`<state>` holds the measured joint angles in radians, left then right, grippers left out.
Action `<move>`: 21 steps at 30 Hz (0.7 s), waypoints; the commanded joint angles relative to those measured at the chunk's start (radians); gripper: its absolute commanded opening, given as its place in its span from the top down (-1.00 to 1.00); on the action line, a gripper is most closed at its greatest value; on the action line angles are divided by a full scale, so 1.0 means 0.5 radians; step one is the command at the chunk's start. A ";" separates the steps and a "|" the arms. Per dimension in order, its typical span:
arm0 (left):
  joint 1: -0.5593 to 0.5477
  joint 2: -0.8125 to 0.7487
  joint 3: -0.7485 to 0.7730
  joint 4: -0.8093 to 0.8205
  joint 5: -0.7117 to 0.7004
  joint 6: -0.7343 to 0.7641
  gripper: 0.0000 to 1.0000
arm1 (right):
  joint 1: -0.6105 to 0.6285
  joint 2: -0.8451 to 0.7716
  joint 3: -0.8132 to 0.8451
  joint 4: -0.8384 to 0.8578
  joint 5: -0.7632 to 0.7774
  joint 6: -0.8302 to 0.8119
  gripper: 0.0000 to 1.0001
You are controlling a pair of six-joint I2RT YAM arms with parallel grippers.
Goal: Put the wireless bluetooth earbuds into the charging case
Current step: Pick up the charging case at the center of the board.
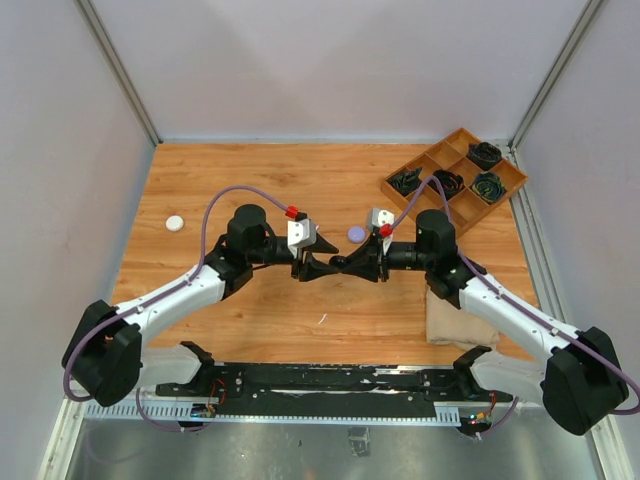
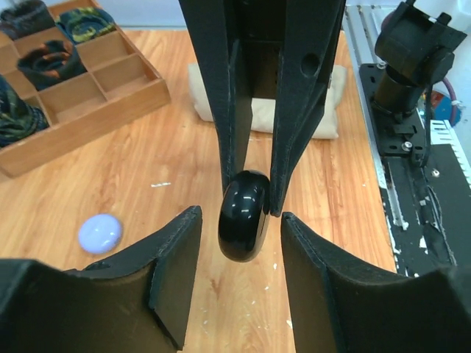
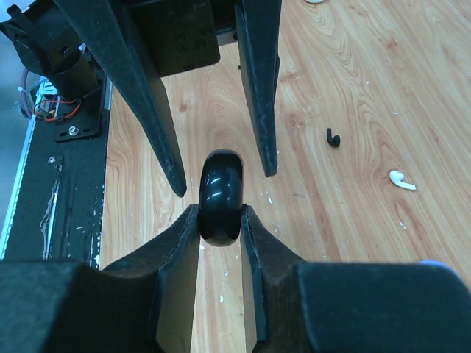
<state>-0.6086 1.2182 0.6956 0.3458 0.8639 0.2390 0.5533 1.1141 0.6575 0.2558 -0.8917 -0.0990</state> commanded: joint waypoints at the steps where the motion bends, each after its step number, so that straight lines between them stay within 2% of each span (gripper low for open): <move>1: 0.019 0.049 0.062 -0.074 0.110 -0.031 -0.03 | -0.037 -0.001 0.060 0.011 -0.067 -0.073 0.92; 8: 0.038 0.106 0.100 -0.076 0.154 -0.107 0.23 | -0.048 -0.015 0.030 0.056 -0.062 -0.078 0.88; 13: 0.045 0.137 0.133 -0.072 0.191 -0.161 0.63 | -0.051 -0.016 -0.007 0.113 -0.075 -0.076 0.80; 17: 0.045 0.116 0.115 -0.023 0.175 -0.216 0.89 | -0.053 -0.026 -0.046 0.174 -0.046 -0.071 0.51; 19: 0.045 0.101 0.097 0.030 0.164 -0.262 0.92 | -0.054 -0.033 -0.079 0.235 -0.032 -0.054 0.31; 21: 0.044 0.086 0.074 0.095 0.142 -0.311 0.94 | -0.054 -0.042 -0.115 0.307 -0.030 -0.026 0.21</move>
<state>-0.5884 1.2819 0.7292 0.3122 0.9302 0.1444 0.5365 1.1110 0.6353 0.3073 -0.9131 -0.1196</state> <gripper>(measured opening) 0.285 0.358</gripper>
